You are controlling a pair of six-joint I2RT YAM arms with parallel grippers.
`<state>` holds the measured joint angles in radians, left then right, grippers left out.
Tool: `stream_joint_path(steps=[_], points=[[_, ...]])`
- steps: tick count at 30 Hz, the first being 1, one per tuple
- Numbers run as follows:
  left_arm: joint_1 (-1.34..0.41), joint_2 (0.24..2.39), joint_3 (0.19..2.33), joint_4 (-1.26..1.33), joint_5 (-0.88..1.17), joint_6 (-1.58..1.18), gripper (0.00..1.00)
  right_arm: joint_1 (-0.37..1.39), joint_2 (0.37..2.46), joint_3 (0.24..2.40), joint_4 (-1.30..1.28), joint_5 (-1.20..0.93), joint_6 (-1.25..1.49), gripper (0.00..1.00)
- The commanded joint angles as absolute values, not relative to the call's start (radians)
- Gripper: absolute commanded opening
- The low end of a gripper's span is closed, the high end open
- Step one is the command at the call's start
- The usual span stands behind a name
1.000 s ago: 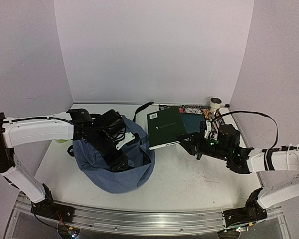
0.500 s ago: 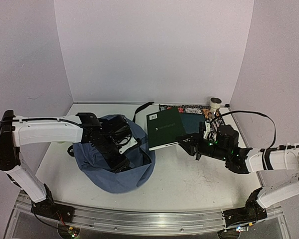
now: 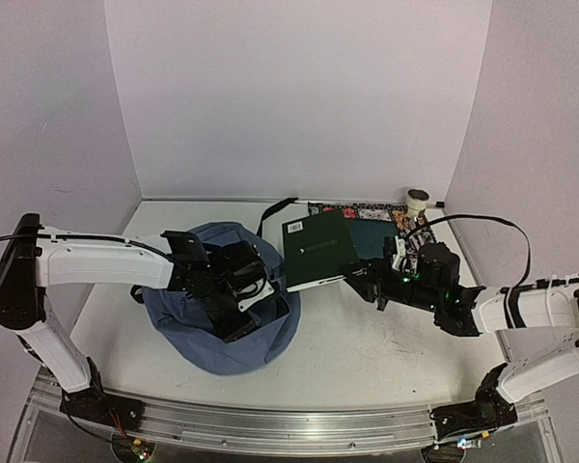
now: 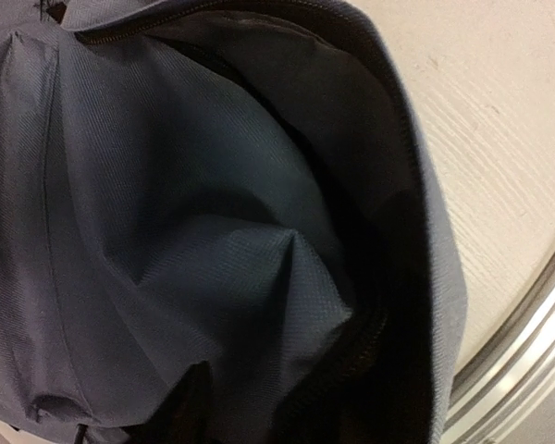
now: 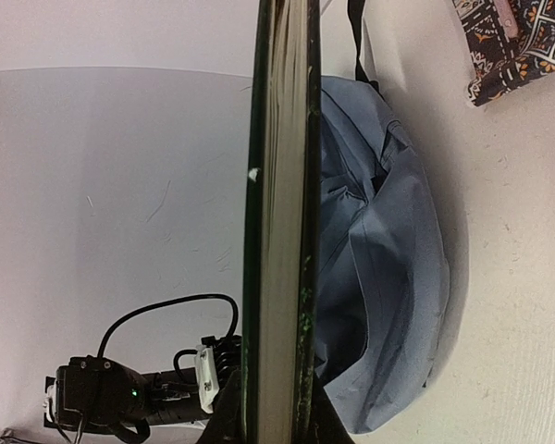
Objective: Pack the student bag
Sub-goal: Pick up the largest pocket of the bag from the student bag.
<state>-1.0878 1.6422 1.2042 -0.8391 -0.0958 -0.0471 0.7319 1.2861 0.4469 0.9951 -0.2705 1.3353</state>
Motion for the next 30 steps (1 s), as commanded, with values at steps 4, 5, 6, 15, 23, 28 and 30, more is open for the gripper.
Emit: stream_joint_path(steps=[4,5,6,15,23,28,30], points=[[-1.088,1.604,1.277,-0.814,-0.269,-0.077,0.09,0.738,1.254,0.500,1.177,-0.292,1.318,0.00],[-1.087,1.595,1.293,-0.815,-0.285,-0.080,0.05,0.738,1.250,0.499,1.175,-0.294,1.318,0.00],[-1.086,1.590,1.309,-0.816,-0.308,-0.085,0.03,0.738,1.246,0.499,1.172,-0.298,1.318,0.00],[-1.022,1.595,1.453,-0.839,-0.495,-0.132,0.00,0.742,1.153,0.475,1.098,-0.287,1.310,0.00],[-0.915,1.638,1.602,-0.860,-0.557,-0.165,0.00,0.748,0.996,0.464,0.866,-0.264,1.262,0.00],[-0.910,1.653,1.701,-0.860,-0.573,-0.183,0.00,0.781,0.983,0.475,0.803,-0.280,1.255,0.00],[-0.910,1.658,1.741,-0.860,-0.576,-0.191,0.00,0.810,1.003,0.475,0.803,-0.288,1.258,0.00]])
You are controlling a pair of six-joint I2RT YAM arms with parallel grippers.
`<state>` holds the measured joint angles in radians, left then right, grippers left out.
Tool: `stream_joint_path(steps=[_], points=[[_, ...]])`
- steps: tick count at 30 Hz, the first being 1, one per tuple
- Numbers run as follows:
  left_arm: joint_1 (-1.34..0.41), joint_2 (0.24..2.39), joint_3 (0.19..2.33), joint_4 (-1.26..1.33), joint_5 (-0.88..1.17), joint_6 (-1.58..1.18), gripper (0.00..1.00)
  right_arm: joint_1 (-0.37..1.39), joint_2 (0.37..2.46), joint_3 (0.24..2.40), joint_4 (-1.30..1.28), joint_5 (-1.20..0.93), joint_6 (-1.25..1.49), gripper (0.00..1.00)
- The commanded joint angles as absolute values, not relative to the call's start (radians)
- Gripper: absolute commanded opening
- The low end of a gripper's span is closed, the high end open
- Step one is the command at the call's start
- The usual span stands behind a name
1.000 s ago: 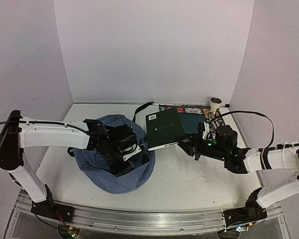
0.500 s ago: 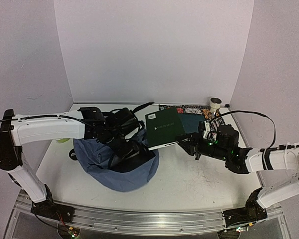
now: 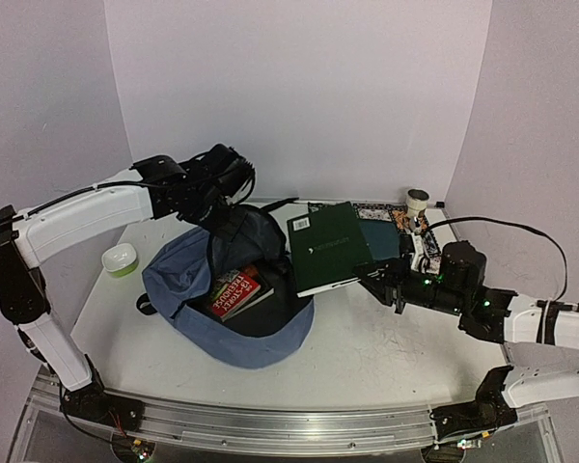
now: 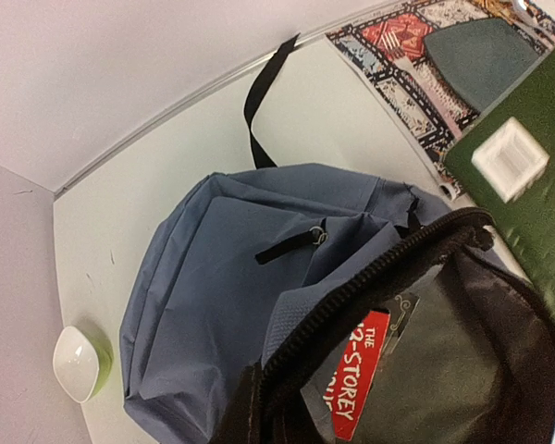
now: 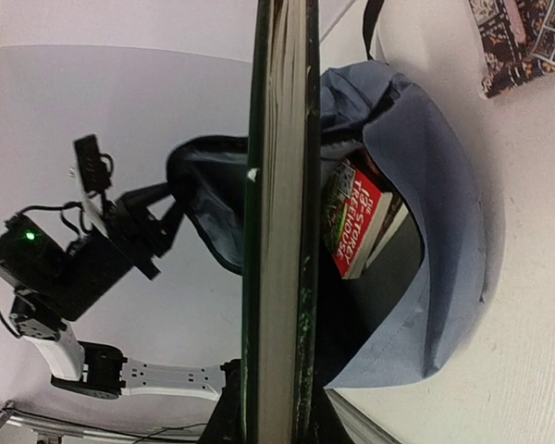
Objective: Pack the student bag
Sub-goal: Pick up the largest pocket of the bag from the student bag, then place the book in the largest pocket of the bag.
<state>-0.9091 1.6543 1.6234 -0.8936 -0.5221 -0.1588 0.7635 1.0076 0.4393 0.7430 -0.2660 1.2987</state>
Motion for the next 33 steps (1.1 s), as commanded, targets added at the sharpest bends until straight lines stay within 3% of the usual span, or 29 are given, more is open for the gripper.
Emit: stream_joint_path(steps=[1,15,19,33], points=[[-0.910,1.658,1.758,-0.861,-0.577,-0.196,0.00,0.822,1.014,0.476,0.805,-0.298,1.260,0.00],[-0.909,1.692,1.859,-0.860,-0.563,-0.267,0.00,0.921,1.122,0.540,0.747,-0.443,1.261,0.00],[-0.908,1.690,1.869,-0.857,-0.463,-0.267,0.00,0.934,1.189,0.564,0.781,-0.435,1.255,0.00],[-0.910,1.490,1.689,-0.860,-0.184,-0.247,0.00,0.920,1.601,0.937,0.850,-0.482,1.190,0.00]])
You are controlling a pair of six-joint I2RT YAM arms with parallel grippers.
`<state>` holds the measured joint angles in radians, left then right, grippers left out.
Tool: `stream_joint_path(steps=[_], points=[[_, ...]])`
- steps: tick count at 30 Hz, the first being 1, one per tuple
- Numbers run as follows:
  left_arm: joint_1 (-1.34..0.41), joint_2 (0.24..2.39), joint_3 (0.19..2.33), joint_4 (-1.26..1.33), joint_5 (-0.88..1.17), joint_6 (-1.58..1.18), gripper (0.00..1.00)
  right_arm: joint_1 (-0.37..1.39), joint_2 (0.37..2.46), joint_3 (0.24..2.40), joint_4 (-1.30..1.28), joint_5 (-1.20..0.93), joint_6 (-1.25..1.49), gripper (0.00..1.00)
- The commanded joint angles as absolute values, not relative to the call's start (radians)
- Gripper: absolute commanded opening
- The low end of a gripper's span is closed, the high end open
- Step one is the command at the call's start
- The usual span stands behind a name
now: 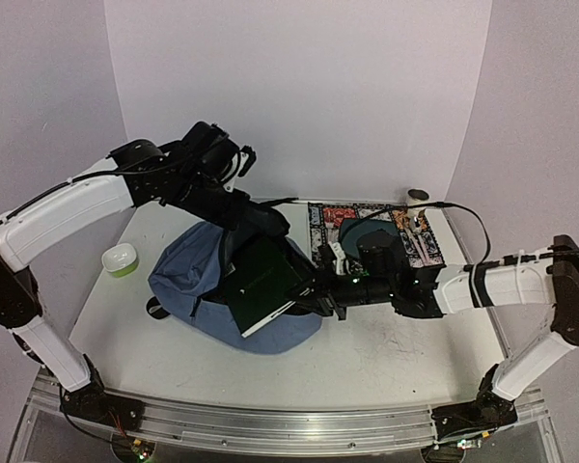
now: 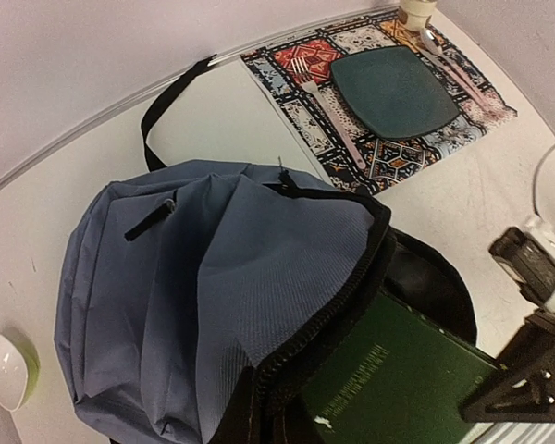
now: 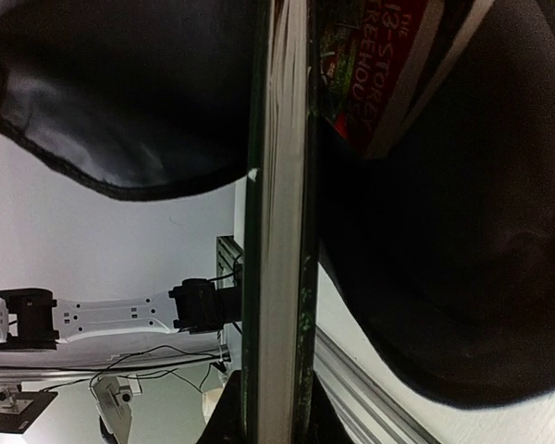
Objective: Pack the student bag
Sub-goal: Place the book in the largest pocket of the bag.
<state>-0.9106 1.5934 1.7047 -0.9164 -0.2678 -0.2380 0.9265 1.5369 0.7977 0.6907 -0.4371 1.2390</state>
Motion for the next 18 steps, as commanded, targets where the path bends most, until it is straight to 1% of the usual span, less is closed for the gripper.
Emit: stream_joint_path(steps=[1,7,10,15,17,18], points=[[-0.910,1.483,1.683,-0.860,-0.165,-0.247,0.00,0.918,1.634,0.966,0.851,-0.494,1.188,0.00],[-0.910,1.454,1.667,-0.861,-0.075,-0.233,0.00,0.904,1.840,1.170,0.850,-0.575,1.184,0.00],[-0.910,1.443,1.656,-0.860,-0.039,-0.237,0.00,0.892,1.912,1.230,0.849,-0.590,1.187,0.00],[-0.910,1.430,1.633,-0.867,0.018,-0.236,0.00,0.866,1.979,1.289,0.827,-0.595,1.188,0.00],[-0.910,1.414,1.625,-0.881,0.004,-0.233,0.00,0.853,1.985,1.302,0.809,-0.590,1.187,0.00],[-0.910,1.408,1.623,-0.896,-0.037,-0.228,0.00,0.849,1.988,1.312,0.788,-0.585,1.184,0.00]])
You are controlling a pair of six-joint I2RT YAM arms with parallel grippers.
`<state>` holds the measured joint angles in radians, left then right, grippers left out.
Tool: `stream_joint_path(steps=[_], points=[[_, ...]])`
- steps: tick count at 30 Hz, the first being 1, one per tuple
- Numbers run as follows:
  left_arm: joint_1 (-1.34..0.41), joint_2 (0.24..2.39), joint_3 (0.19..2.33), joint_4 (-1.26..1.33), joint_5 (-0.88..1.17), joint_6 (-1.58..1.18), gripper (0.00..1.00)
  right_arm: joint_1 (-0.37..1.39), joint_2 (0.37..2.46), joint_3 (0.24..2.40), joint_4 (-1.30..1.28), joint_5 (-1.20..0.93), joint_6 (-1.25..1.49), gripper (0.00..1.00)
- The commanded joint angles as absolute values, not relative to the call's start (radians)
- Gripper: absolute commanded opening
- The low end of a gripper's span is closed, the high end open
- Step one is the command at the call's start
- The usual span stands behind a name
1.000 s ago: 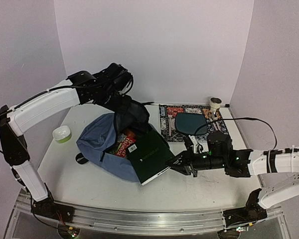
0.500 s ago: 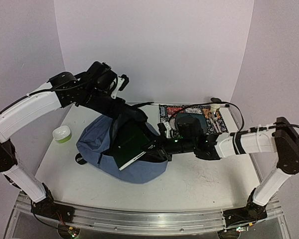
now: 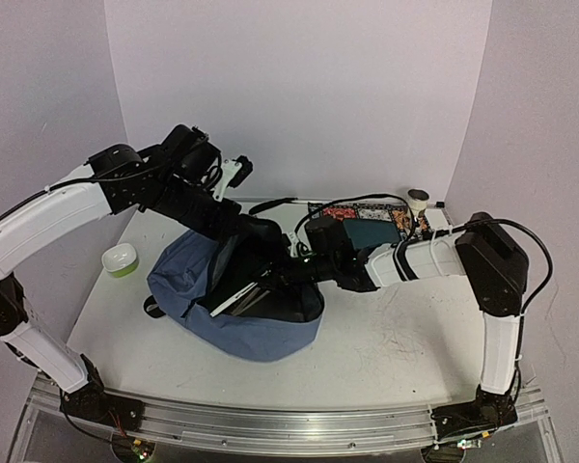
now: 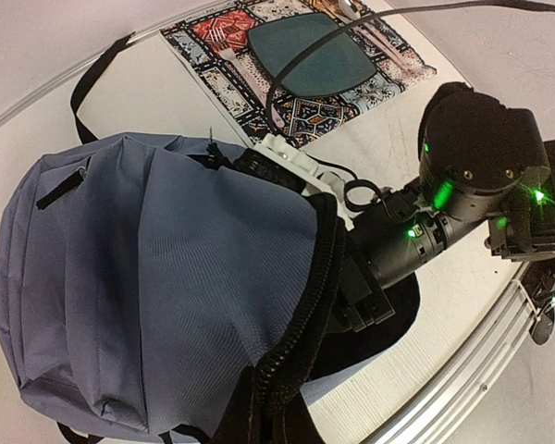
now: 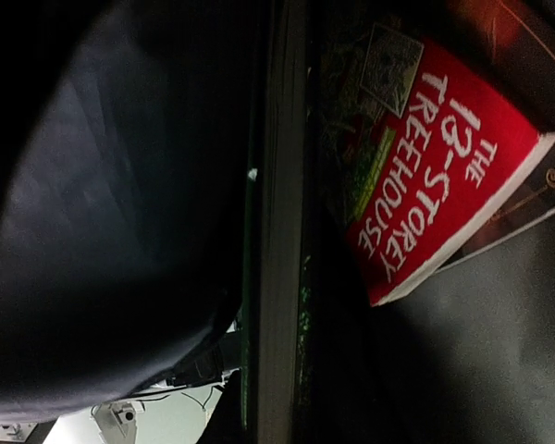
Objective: Pack the student bag
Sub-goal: Place the book in the largest pocket of the bag.
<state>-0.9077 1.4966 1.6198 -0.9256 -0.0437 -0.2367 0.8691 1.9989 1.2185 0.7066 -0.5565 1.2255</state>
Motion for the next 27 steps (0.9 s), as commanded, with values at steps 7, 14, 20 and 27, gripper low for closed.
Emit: stream_joint_path(steps=[7,14,20,27], points=[[-0.910,1.377,1.616,-1.000,-0.192,-0.209,0.00,0.821,2.010,1.397,0.611,-0.561,1.117,0.00],[-0.910,1.392,1.634,-0.997,-0.140,-0.238,0.00,0.820,2.058,1.486,0.539,-0.586,1.080,0.09],[-0.910,1.428,1.615,-0.915,-0.019,-0.267,0.00,0.830,2.064,1.511,0.478,-0.567,1.044,0.30],[-0.910,1.422,1.542,-0.879,-0.006,-0.277,0.00,0.827,1.894,1.399,0.309,-0.435,0.921,0.55]])
